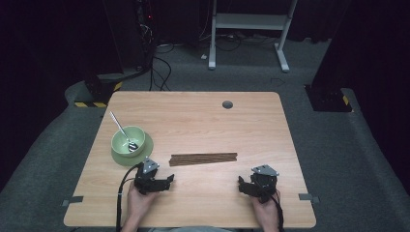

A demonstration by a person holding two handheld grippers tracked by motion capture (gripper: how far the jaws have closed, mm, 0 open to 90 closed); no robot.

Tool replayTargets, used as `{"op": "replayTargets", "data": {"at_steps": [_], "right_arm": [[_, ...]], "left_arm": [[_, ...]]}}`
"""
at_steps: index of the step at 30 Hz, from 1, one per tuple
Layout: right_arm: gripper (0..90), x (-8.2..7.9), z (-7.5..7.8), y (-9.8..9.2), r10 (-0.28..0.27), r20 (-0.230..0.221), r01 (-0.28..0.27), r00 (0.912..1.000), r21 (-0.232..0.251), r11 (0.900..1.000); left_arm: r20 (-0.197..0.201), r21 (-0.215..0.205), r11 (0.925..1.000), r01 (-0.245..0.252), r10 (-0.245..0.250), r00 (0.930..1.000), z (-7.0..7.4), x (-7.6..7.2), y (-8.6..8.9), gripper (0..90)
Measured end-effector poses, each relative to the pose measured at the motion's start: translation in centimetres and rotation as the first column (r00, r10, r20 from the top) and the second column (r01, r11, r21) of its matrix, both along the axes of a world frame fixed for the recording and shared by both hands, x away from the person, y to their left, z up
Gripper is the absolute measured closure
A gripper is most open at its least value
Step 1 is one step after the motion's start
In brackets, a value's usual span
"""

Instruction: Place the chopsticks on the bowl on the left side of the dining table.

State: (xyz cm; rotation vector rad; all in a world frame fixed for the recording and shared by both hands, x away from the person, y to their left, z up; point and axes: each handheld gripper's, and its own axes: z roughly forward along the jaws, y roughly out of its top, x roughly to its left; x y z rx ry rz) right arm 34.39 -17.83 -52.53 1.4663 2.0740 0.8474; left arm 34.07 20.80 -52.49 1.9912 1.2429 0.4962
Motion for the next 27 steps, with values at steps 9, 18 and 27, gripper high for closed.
{"op": "replayTargets", "data": {"at_steps": [9, 18, 27], "right_arm": [[14.5, 0.0, 0.0, 0.0, 0.0, 0.001, 0.0, 1.0, 0.0, 1.0], [14.6, 0.0, 0.0, 0.0, 0.001, 0.0, -0.001, 1.0, 0.0, 1.0], [15.0, -0.1, 0.0, 0.0, 0.002, 0.001, -0.002, 1.0, 0.0, 1.0]], "left_arm": [[-0.004, -0.03, 0.9995, 0.012, -0.012, 0.9999, 0.7, 0.1, 0.2, 16.2], [-0.005, -0.023, 0.999, 0.039, -0.039, 0.9992, 1.2, 0.3, -0.4, 16.3], [-0.007, -0.016, 0.9981, 0.059, -0.059, 0.9982, 1.7, 0.6, -0.9, 15.3]]}}
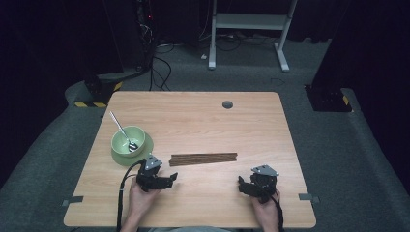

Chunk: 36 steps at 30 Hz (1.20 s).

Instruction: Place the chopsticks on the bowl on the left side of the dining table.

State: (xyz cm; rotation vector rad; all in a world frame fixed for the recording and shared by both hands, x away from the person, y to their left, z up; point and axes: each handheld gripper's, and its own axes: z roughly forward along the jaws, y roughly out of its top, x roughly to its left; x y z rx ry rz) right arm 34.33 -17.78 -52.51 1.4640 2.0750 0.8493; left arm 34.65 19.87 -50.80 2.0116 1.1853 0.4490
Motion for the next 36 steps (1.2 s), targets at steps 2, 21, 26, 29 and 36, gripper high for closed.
{"op": "replayTargets", "data": {"at_steps": [2, 21, 26, 29, 36], "right_arm": [[15.1, 0.0, 0.0, 0.0, 0.002, 0.001, -0.002, 1.0, 0.001, 1.0], [15.8, -0.2, 0.0, 0.3, 0.019, 0.0, -0.019, 0.9998, 0.0, 1.0], [15.8, -0.2, 0.0, 0.3, 0.017, 0.0, -0.017, 0.9998, 0.001, 1.0], [15.8, -0.2, 0.0, 0.3, 0.02, 0.0, -0.02, 0.9998, 0.0, 1.0], [15.8, -0.2, 0.0, 0.3, 0.019, -0.001, -0.019, 0.9998, 0.002, 1.0]], "left_arm": [[-0.011, -0.005, 0.9999, 0.015, -0.015, 0.9998, 0.2, 0.1, -0.1, 15.6], [0.012, 0.013, 0.9991, 0.04, -0.04, 0.9991, 1.2, 1.6, -1.6, 15.3], [0.019, 0.02, 0.9983, 0.055, -0.056, 0.9983, 1.3, 2.2, -2.4, 15.8], [0.018, 0.023, 0.9979, 0.06, -0.061, 0.998, 1.2, 2.5, -2.6, 16.8], [0.004, 0.004, 0.9983, 0.058, -0.058, 0.9983, 1.1, 2.9, -2.4, 18.5]]}}
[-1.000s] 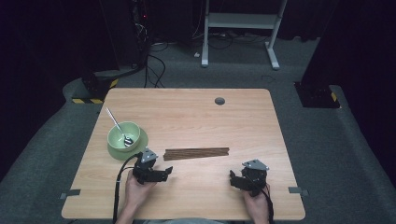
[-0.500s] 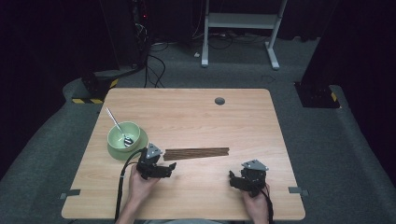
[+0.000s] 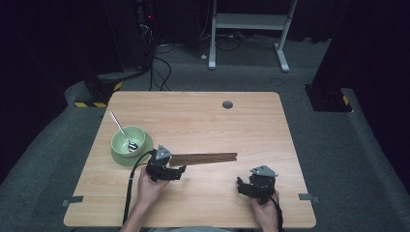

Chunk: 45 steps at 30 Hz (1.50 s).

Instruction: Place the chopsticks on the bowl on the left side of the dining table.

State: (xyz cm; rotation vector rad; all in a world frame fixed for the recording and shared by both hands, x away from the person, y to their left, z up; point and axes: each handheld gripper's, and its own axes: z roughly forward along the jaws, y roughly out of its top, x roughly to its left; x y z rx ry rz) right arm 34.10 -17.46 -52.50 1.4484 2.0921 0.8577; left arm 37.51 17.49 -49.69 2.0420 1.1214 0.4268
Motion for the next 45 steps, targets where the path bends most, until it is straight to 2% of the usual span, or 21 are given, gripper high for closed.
{"op": "replayTargets", "data": {"at_steps": [12, 17, 20, 22, 27, 35, 38, 45], "right_arm": [[15.8, 0.0, 0.0, 0.0, 0.009, 0.006, -0.009, 0.9999, -0.005, 1.0], [15.8, 0.0, 0.0, 0.0, 0.009, 0.006, -0.009, 0.9999, -0.005, 1.0], [15.8, 0.0, 0.0, 0.0, 0.008, 0.004, -0.008, 1.0, -0.003, 1.0], [15.8, 0.0, 0.0, 0.0, 0.008, 0.004, -0.008, 1.0, -0.003, 1.0], [15.8, 0.0, 0.0, 0.0, 0.008, 0.004, -0.008, 1.0, -0.003, 1.0], [15.8, 0.0, 0.0, 0.0, 0.009, 0.003, -0.009, 1.0, -0.003, 1.0], [15.8, 0.0, 0.0, 0.0, 0.009, 0.002, -0.009, 1.0, -0.003, 1.0], [15.8, 0.0, 0.0, 0.0, 0.009, 0.003, -0.009, 1.0, -0.004, 1.0]], "left_arm": [[0.009, 0.007, 0.9997, 0.021, -0.021, 0.9997, 1.4, 1.2, -1.3, 21.1], [0.013, 0.016, 0.9995, 0.028, -0.029, 0.9995, 1.5, 1.6, -1.7, 21.3], [0.002, 0.0, 0.9994, 0.033, -0.033, 0.9994, 1.5, 2.0, -2.2, 23.0], [-0.009, 0.008, 0.9994, 0.034, -0.034, 0.9994, 1.5, 2.3, -2.4, 24.4], [-0.003, -0.014, 0.9995, 0.03, -0.03, 0.9995, 1.6, 3.1, -2.7, 26.4], [-0.009, -0.001, 0.9991, 0.041, -0.041, 0.9991, 1.5, 4.2, -4.0, 25.5], [-0.018, 0.017, 0.9984, 0.054, -0.054, 0.9984, 1.5, 5.1, -4.9, 25.3], [-0.03, 0.014, 0.9975, 0.069, -0.068, 0.9972, 1.3, 6.1, -6.0, 26.3]]}}
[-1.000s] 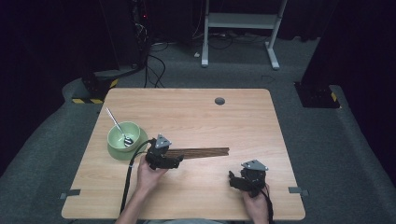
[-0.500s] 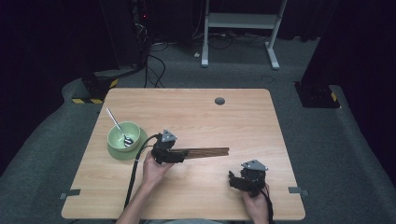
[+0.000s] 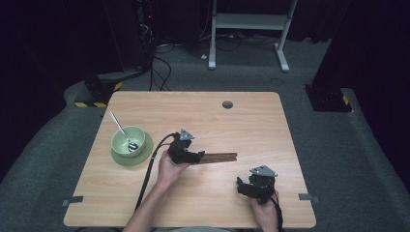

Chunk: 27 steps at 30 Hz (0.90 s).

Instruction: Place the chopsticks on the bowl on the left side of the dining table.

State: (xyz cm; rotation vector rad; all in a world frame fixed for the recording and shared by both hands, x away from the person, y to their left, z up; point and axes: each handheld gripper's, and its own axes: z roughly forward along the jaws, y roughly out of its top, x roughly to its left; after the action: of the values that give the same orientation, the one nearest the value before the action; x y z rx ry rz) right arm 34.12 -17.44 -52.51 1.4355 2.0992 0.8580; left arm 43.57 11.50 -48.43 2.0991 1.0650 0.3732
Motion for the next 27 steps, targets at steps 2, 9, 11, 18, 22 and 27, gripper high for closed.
{"op": "replayTargets", "data": {"at_steps": [2, 9, 11, 18, 22, 27], "right_arm": [[15.8, 0.0, 0.0, 0.0, 0.0, 0.0, 0.0, 1.0, 0.0, 1.0], [15.8, 0.0, 0.0, 0.0, 0.0, 0.0, 0.0, 1.0, 0.0, 1.0], [15.8, 0.0, 0.0, 0.1, 0.0, 0.001, 0.0, 1.0, 0.001, 1.0], [15.8, 0.0, 0.0, 0.1, -0.001, 0.0, 0.001, 1.0, 0.002, 1.0], [15.8, 0.0, 0.0, 0.1, -0.001, 0.0, 0.001, 1.0, 0.002, 1.0], [15.8, 0.0, 0.0, 0.1, -0.001, 0.0, 0.001, 1.0, 0.002, 1.0]], "left_arm": [[0.004, 0.004, 1.0, 0.002, -0.002, 1.0, -0.1, 0.2, -0.3, 26.8], [-0.015, 0.015, 0.9999, 0.003, -0.003, 0.9999, -0.7, 1.4, -1.3, 30.0], [-0.022, 0.015, 0.9999, -0.003, 0.003, 0.9998, -1.0, 1.7, -1.6, 32.7], [-0.031, 0.02, 0.9998, -0.007, 0.008, 0.9995, -1.8, 2.3, -2.3, 37.1], [-0.043, 0.023, 0.9997, -0.006, 0.007, 0.999, -2.1, 2.4, -2.4, 38.6], [-0.041, 0.021, 0.9998, -0.002, 0.003, 0.9992, -2.2, 2.5, -2.6, 40.4]]}}
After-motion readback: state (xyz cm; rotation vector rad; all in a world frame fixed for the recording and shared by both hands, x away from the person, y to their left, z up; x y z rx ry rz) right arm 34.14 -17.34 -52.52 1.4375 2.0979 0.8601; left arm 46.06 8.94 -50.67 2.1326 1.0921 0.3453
